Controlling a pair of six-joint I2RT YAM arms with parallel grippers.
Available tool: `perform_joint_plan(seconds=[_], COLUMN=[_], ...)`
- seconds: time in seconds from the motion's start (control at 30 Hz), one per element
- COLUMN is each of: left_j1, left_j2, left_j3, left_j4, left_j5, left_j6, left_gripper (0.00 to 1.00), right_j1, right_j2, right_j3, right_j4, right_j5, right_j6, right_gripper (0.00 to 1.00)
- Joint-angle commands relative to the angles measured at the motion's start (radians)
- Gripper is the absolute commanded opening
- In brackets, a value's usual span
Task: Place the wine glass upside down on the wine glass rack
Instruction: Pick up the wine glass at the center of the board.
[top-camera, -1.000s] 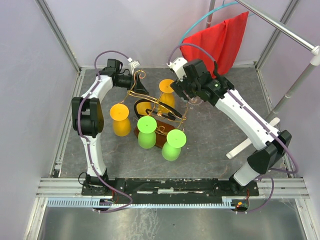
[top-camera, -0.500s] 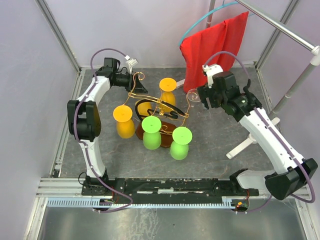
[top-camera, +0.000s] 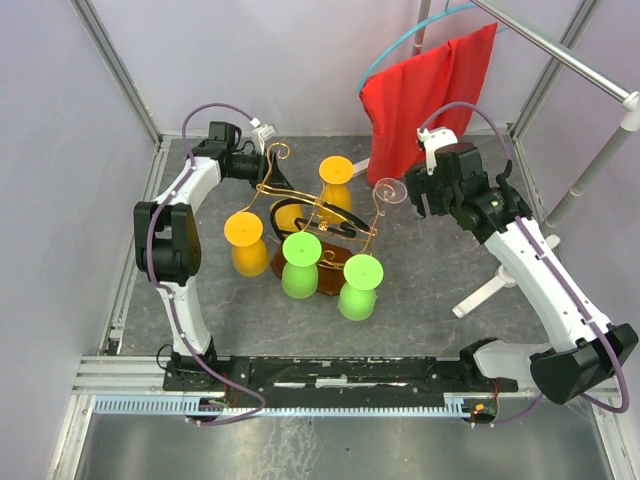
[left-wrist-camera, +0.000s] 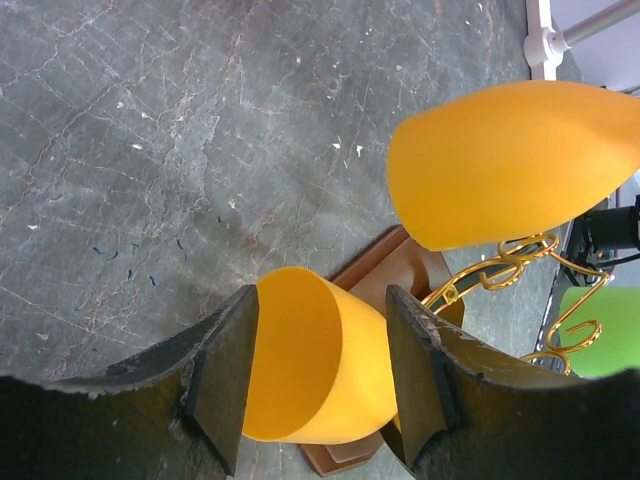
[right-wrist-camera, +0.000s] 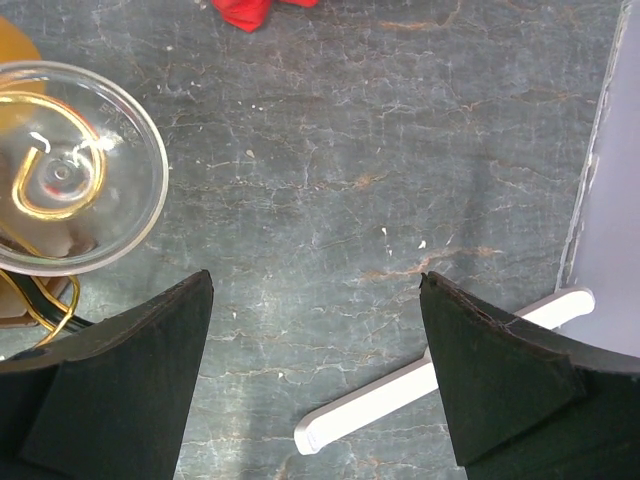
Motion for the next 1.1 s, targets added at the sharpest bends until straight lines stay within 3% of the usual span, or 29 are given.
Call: perform_joint_plan(seconds=[0.0, 0.3, 0.47, 0.8, 0.9, 1.07], left_j1=[-0.007, -0.020, -0.029, -0.031, -0.031, -0.030], left_j2=[-0.011, -0.035, -0.057, -0.088, -0.092, -0.096], left_j3=[0.005, -0.058, -0.080, -0.068, -0.071, -0.078], left_j4=[-0.037, -0.150, -0.174, -0.216, -0.222, -0.233], left_j5=[0.010, 0.053, -0.033, 0.027, 0.068, 0.142], left_j6=[0.068, 0.184, 0.215, 0.234, 0.236, 0.235], left_gripper=[0.59, 0.52, 0.52, 0.09, 0.04, 0.03], right_j1=[-0.006, -0.010, -0.010, -0.010, -0.009, -0.011], right_j2=[0.009, 0.090, 0.109, 0.101, 0.094, 0.080], right_j3=[0.109, 0.240, 0.266, 0.241, 0.231, 0.211], right_j4=[-0.001, -0.054, -0.065, -0.060, -0.057, -0.050], right_j5=[0.013, 0.021, 0.014, 0.020, 0.021, 0.026], right_j6=[-0.020, -0.069, -0.078, -0.087, -0.088, -0.094], right_gripper=[0.92, 0.93, 0.93, 0.93, 0.93, 0.93])
